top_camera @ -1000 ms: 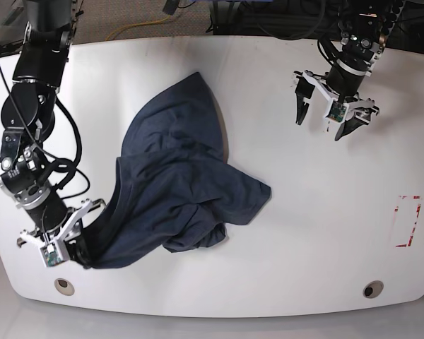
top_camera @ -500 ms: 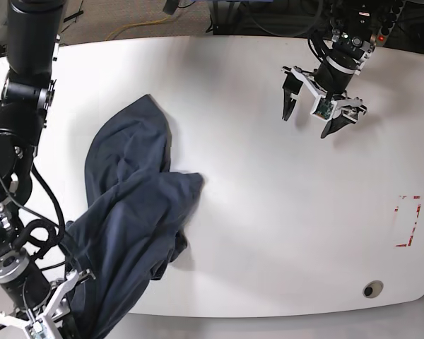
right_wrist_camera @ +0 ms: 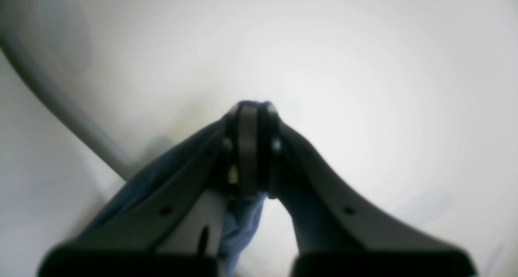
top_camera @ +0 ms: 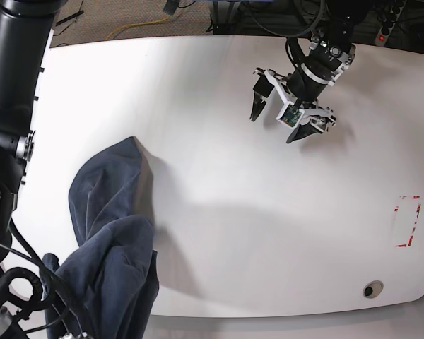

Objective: Fold the T-shirt properly
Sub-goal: 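Lift the shirt with the right gripper and drag it aside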

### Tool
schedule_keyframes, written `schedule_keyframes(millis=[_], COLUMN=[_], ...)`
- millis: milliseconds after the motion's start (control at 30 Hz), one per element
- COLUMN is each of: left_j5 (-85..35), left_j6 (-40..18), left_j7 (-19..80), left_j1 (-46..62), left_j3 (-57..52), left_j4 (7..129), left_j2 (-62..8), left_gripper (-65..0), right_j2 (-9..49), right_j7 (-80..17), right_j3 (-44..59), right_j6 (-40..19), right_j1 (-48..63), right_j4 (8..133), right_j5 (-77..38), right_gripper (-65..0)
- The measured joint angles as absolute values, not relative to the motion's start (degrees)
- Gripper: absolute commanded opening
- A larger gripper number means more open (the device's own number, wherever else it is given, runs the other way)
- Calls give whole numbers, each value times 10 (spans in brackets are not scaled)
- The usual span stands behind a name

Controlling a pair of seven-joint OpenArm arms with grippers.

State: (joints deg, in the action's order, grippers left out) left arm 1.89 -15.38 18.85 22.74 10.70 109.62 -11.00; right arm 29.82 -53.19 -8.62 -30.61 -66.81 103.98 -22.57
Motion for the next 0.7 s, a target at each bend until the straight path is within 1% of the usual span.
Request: schedule_keyframes(millis=[100, 200, 333, 467, 700], left_j5=[18, 19, 19, 21, 19], left_j6=[-155, -155, -155, -152, -155], left_j7=[185, 186, 184, 189, 183], left_j1=[201, 175, 153, 128, 96], left_j3=[130, 136, 149, 179, 191], left_j4=[1089, 1068, 1047, 1014, 967], left_j2=[-104, -74, -69, -69, -33], left_gripper=[-161, -161, -161, -161, -161], right_j2=[297, 287, 278, 267, 269], right_j7=[-532, -528, -522, -528, -528], right_j3=[-110, -136, -158, -166, -165], right_j6=[-305, -302, -303, -307, -307], right_j1=[-700, -732, -731, -724, -725], right_j4=[1039, 1040, 1040, 1016, 988], right_j5=[-223, -223, -228, -228, -227], right_gripper=[-650, -650, -650, -650, -650])
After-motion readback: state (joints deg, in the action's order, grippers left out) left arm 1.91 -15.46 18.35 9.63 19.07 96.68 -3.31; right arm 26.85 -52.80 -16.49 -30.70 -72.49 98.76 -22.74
